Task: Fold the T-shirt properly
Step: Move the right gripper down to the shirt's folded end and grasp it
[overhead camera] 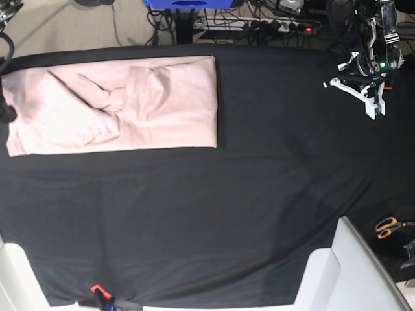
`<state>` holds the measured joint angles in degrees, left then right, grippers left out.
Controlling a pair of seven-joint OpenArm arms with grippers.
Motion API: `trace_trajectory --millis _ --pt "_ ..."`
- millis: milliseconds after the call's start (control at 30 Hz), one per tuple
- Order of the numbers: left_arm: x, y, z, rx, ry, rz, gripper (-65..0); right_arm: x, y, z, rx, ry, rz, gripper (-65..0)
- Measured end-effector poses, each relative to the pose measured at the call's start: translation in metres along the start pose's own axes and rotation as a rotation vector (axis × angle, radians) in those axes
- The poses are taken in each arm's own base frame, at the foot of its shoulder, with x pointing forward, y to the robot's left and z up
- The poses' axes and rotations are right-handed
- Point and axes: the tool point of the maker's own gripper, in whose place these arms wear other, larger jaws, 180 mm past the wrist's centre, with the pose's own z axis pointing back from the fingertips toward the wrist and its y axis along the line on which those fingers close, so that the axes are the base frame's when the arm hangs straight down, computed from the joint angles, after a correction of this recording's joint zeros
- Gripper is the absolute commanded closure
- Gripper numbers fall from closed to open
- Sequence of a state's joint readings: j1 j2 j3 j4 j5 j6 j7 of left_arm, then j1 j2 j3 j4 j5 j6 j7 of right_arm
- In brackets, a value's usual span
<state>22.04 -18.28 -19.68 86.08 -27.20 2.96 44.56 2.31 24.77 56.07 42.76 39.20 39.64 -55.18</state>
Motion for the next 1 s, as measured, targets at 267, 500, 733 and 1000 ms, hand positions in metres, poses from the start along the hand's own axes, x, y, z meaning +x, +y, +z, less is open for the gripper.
trace_trajectory --millis 267,500,733,1000 --pt "-0.006 0.003 0.002 0.005 0.009 -0.004 0.0 0.007 0.0 -0.011 -0.018 -0.025 0.059 -65.0" --pt "-0.006 0.006 0.005 0.013 0.004 -0.01 0.0 0.032 -0.002 -0.004 -0.037 -0.05 0.105 -65.0" --pt "-0.011 0.009 0.005 0.018 0.014 -0.01 0.0 0.007 -0.008 -0.019 -0.028 -0.011 0.085 -65.0" --pt "-0.011 0.008 0.005 0.016 0.015 -0.013 0.0 0.0 0.0 -0.029 -0.052 0.092 0.236 -65.0"
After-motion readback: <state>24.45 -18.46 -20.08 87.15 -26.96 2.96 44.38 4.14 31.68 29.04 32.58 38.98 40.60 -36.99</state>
